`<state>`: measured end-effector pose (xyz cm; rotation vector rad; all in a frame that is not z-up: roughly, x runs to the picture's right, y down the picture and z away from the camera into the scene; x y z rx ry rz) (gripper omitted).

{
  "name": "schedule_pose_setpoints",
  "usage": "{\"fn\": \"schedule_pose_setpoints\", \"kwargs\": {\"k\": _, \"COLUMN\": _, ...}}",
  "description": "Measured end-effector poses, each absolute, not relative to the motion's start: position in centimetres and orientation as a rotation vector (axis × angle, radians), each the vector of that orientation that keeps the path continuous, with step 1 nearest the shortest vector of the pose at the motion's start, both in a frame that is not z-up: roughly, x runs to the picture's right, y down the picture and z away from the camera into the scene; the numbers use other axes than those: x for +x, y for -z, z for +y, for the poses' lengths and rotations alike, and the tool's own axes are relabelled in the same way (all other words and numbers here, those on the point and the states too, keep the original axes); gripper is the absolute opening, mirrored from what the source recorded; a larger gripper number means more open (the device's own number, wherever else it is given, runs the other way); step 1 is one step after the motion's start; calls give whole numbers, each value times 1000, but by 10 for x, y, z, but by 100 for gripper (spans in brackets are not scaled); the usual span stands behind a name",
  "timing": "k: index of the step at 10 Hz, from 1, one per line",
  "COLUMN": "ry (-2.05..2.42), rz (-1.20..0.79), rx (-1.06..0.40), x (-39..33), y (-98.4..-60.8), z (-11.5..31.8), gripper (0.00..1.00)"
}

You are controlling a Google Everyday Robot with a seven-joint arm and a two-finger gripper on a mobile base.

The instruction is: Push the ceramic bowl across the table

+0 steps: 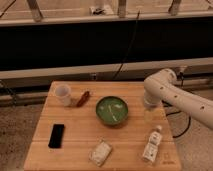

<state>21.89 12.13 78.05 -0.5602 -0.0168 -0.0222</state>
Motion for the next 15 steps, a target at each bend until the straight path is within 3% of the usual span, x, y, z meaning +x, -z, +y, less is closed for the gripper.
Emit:
{"fn": "schedule_pose_setpoints", "kwargs": {"k": 8, "ry": 13, "rz": -33, "rx": -558, "x": 199, "y": -800, "z": 129, "gripper": 69}}
{"fn": "schedule_pose_setpoints", "kwargs": {"k": 14, "ry": 6, "rz": -38, "rx": -564, "x": 192, "y": -811, "z": 134, "gripper": 10}}
{"fn": "schedule_pose_setpoints", "kwargs": {"k": 15, "ry": 6, "rz": -40, "rx": -566, "x": 193, "y": -814, "z": 134, "gripper": 4}}
